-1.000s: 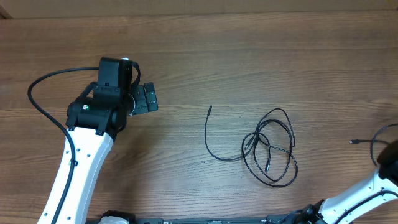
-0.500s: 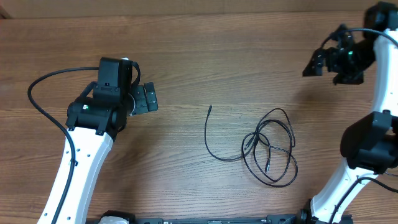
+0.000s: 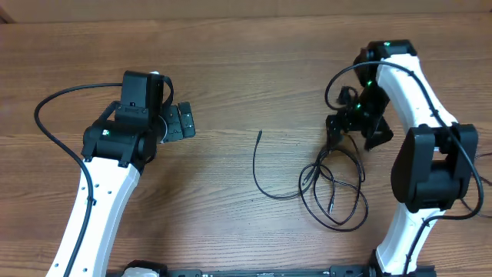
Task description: Untangle cables
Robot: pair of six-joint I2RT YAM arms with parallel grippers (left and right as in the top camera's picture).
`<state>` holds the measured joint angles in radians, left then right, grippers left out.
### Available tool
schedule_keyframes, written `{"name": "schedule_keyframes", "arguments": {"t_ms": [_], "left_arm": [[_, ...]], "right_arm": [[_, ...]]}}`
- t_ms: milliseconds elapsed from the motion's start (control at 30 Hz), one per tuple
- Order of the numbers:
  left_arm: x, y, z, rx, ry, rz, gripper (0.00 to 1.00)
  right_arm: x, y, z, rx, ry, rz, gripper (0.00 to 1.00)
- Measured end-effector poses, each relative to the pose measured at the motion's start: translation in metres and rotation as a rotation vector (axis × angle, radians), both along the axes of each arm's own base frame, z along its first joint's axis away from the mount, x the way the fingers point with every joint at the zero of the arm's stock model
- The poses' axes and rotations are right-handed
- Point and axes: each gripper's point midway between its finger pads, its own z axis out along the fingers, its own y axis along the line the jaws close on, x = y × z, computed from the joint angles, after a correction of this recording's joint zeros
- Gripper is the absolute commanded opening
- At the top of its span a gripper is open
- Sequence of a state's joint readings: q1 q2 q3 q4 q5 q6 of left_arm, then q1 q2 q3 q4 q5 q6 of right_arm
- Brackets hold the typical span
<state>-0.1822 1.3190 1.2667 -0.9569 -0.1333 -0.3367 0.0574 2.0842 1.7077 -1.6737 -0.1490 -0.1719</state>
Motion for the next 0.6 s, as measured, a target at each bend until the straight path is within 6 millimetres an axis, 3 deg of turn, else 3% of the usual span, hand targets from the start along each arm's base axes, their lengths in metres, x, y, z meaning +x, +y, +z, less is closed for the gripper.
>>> {"name": "schedule_keyframes", "arguments": {"t_ms": [33,100,133,300,400,500,533,567,600], "left_arm": [[0.0,0.0,0.0,0.0,0.0,0.0,1.0],[0.0,0.0,0.0,0.0,0.0,0.0,1.0],[0.0,0.0,0.0,0.0,0.0,0.0,1.0],[0.0,0.0,0.0,0.0,0.0,0.0,1.0],[0.0,0.0,0.0,0.0,0.0,0.0,1.0],[0.0,0.0,0.0,0.0,0.0,0.0,1.0],[0.0,0.0,0.0,0.0,0.0,0.0,1.0],[0.0,0.0,0.0,0.0,0.0,0.0,1.0],[0.0,0.0,0.0,0.001,0.0,0.0,1.0]], "right_arm": [[-0.005,0.001,-0.004,-0.001,0.018,0.007,0.53],[-0.005,0.002,-0.01,-0.001,0.01,0.01,0.09],[-0.005,0.002,-0.011,-0.001,0.011,0.012,0.04],[-0.002,0.002,-0.013,-0.008,0.0,0.001,0.04],[-0.005,0.001,-0.004,-0.012,0.001,-0.008,0.04],[0.01,0.002,0.032,-0.011,-0.104,-0.025,0.04],[0.03,0.005,0.067,0.007,-0.257,-0.037,0.04],[0.038,0.007,0.089,0.021,-0.341,-0.042,0.04],[0.049,0.012,0.127,0.054,-0.469,-0.052,0.04]]}}
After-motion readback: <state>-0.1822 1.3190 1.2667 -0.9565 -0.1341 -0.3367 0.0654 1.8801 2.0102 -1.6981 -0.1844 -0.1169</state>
